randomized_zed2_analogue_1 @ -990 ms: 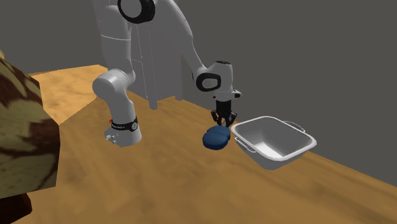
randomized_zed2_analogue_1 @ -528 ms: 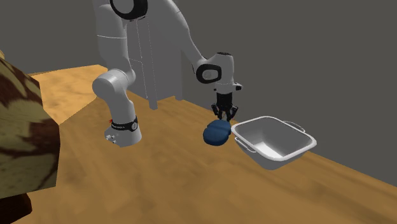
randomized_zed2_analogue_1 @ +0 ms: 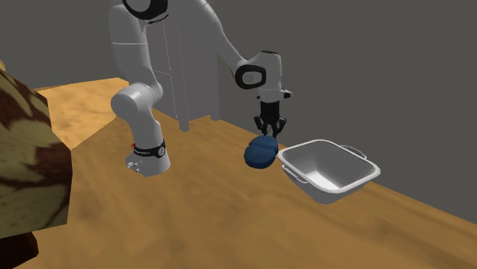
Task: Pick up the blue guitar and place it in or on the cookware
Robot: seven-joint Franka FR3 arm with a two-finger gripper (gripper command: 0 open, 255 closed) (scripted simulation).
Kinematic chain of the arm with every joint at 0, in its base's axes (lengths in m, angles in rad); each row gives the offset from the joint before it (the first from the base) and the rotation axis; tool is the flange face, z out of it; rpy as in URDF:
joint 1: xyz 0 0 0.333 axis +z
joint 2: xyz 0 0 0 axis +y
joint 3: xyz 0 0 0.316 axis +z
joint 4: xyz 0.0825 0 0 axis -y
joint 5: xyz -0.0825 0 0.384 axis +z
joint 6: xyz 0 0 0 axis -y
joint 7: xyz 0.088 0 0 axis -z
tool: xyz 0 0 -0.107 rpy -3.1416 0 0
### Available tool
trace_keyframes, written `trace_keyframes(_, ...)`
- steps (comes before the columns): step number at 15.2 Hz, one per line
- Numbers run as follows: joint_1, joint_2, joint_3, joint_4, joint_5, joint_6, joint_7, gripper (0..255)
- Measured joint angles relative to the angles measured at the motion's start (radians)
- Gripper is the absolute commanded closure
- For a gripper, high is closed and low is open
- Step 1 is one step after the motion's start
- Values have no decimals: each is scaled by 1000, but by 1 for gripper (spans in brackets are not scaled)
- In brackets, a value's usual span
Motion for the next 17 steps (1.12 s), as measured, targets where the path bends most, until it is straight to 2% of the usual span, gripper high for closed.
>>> trace_keyframes(13,0,-116,-2,65,30,-179,-26,255)
trace_keyframes(17,-9,-99,-12,128,28,-224,-45,255)
